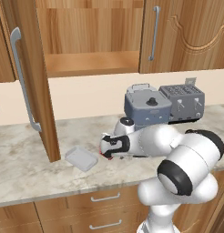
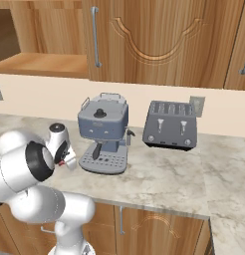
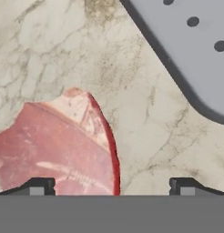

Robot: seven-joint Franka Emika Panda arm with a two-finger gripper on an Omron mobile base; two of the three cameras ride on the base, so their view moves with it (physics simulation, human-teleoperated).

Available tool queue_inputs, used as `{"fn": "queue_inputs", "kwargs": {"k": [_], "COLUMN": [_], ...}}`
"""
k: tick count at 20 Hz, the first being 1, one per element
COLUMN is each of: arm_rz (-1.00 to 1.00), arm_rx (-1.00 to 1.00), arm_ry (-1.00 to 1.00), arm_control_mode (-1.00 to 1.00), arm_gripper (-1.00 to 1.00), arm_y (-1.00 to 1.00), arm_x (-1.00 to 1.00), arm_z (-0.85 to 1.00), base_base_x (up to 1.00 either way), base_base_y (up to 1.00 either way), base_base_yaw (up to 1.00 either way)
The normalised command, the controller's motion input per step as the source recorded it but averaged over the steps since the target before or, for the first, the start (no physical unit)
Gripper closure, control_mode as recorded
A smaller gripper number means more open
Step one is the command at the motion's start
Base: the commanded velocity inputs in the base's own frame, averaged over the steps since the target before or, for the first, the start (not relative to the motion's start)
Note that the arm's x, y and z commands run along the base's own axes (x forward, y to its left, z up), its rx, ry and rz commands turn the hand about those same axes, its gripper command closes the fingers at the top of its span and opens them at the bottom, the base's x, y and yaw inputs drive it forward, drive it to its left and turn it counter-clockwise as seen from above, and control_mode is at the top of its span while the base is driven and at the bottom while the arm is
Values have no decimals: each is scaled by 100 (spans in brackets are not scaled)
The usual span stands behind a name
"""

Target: Retrieve the tupperware from the cabinet, then place the raw meat into the tupperware to avoid contamination.

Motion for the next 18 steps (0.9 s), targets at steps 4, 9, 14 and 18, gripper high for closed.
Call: {"fn": "queue_inputs", "kwargs": {"k": [4,9,14,18], "arm_rz": [0,0,0,0], "arm_rx": [-1,0,0,0], "arm_ry": [0,0,0,0], "arm_control_mode": [-100,-100,-100,-100], "arm_gripper": [-100,-100,-100,-100], "arm_y": [0,0,0,3], "arm_x": [2,5,11,13], "arm_z": [-14,-2,-1,-16], "base_base_x": [0,0,0,0], "base_base_y": [0,0,0,0], "base_base_yaw": [0,0,0,0]}}
